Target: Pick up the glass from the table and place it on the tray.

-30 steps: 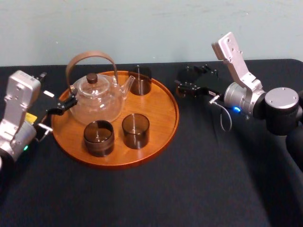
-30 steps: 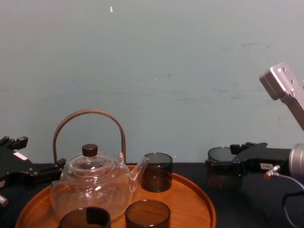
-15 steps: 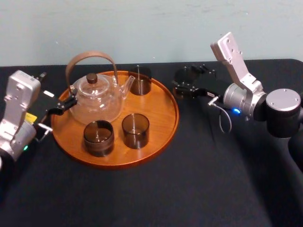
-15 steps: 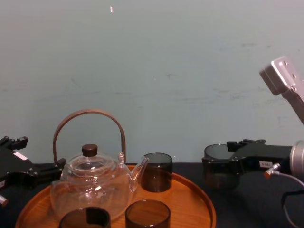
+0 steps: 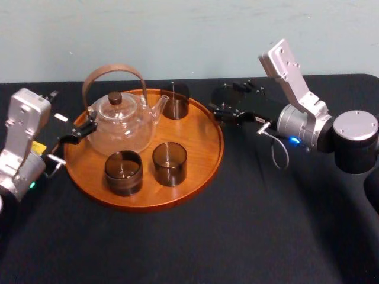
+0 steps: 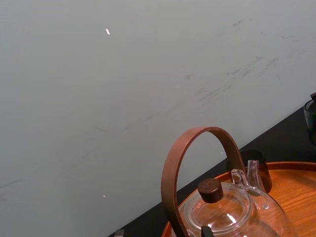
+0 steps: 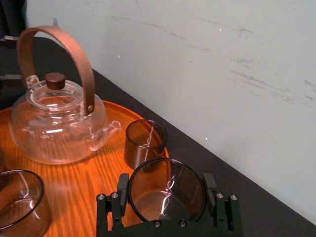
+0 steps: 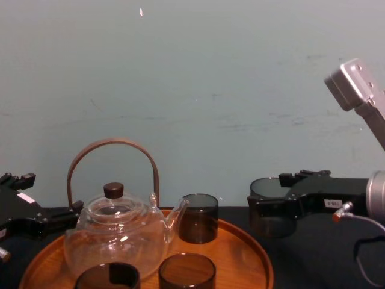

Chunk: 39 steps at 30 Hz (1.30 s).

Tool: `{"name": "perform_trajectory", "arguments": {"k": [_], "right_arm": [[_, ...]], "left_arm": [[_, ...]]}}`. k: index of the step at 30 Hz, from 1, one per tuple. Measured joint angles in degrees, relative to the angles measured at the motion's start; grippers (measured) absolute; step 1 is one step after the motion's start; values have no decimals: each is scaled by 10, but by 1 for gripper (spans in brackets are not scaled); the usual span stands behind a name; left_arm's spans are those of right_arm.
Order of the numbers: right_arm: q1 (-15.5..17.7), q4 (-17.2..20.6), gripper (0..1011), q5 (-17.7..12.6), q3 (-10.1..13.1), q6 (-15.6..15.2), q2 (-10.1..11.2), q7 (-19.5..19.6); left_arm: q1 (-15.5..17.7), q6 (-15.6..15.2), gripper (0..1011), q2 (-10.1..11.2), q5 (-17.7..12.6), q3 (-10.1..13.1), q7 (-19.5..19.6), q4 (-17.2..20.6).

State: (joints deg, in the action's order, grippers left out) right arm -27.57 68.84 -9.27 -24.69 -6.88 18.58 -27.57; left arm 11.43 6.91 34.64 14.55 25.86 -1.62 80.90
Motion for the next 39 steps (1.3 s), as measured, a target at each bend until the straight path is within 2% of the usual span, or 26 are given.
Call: {"name": "perform_trajectory", "arguments": {"k": [15, 39], "right_arm": [[7, 25, 918, -8, -14, -6, 7, -6], [-1, 8, 918, -9, -37, 13, -2, -14]], "left_arm": [[0, 0, 1010, 0, 0, 0, 0, 0], [0, 0, 1010, 0, 0, 0, 0, 0]]}}
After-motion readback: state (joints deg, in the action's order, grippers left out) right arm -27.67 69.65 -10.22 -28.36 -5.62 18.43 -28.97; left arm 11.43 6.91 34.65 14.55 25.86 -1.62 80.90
